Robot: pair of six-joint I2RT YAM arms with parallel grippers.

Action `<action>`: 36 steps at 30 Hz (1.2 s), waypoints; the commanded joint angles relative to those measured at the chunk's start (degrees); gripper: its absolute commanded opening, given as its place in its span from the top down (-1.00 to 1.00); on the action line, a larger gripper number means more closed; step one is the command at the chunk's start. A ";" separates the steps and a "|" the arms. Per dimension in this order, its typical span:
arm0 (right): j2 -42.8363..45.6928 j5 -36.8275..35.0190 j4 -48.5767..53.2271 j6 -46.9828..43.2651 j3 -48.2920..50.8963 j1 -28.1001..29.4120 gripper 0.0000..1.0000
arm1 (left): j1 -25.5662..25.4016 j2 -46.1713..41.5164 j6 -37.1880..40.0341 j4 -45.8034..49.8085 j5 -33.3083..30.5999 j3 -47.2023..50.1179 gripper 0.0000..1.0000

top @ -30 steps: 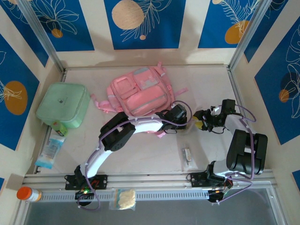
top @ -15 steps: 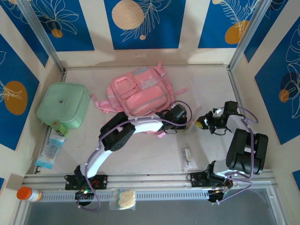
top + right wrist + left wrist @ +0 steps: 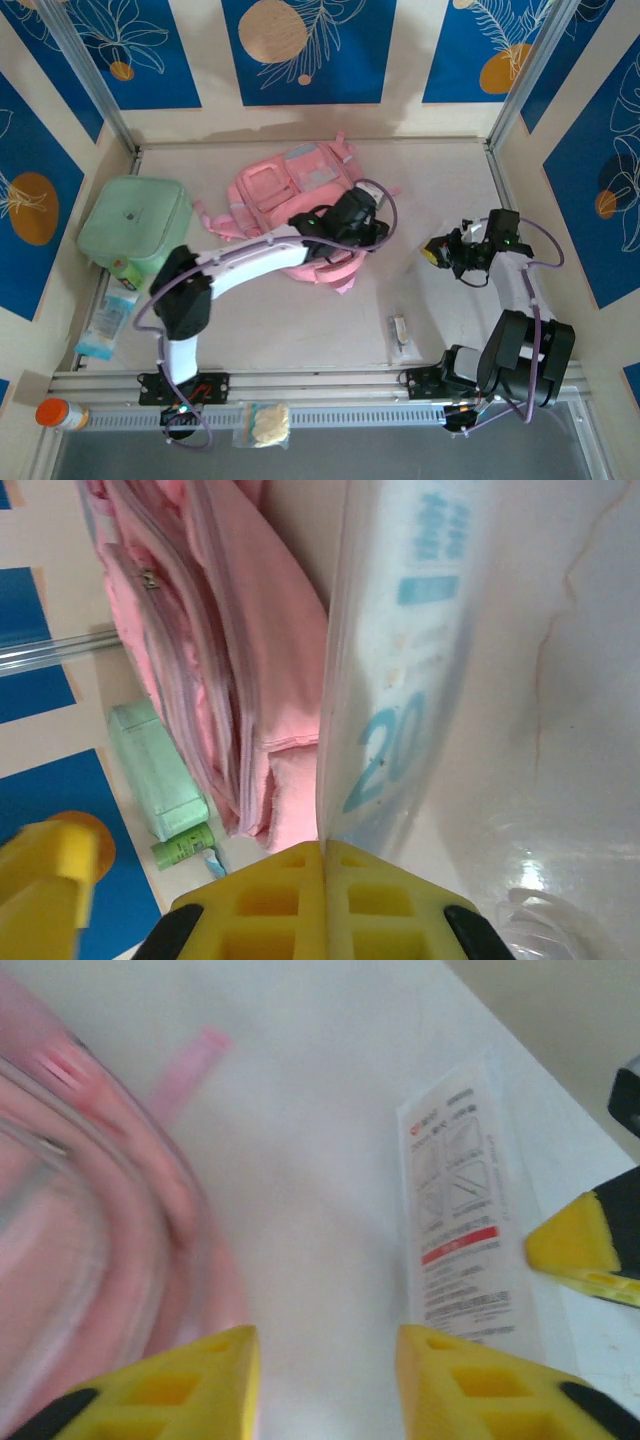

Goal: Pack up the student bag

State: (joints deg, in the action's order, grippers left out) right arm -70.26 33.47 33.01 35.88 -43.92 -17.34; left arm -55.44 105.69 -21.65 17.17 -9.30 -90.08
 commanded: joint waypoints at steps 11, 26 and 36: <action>0.88 2.00 1.44 3.04 -5.03 4.76 1.00 | 5.27 3.63 29.83 7.26 -10.01 4.90 -0.20; -0.32 1.82 1.24 2.80 -5.16 4.79 1.00 | 9.71 9.00 33.13 5.65 -9.82 3.45 0.00; -1.15 2.68 0.90 2.29 -7.23 6.49 1.00 | 12.20 4.43 32.04 6.79 -6.61 1.29 1.00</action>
State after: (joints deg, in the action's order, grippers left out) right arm -71.09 33.89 33.78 38.57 -48.27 -11.92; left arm -45.36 113.49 10.85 23.24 -15.44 -85.86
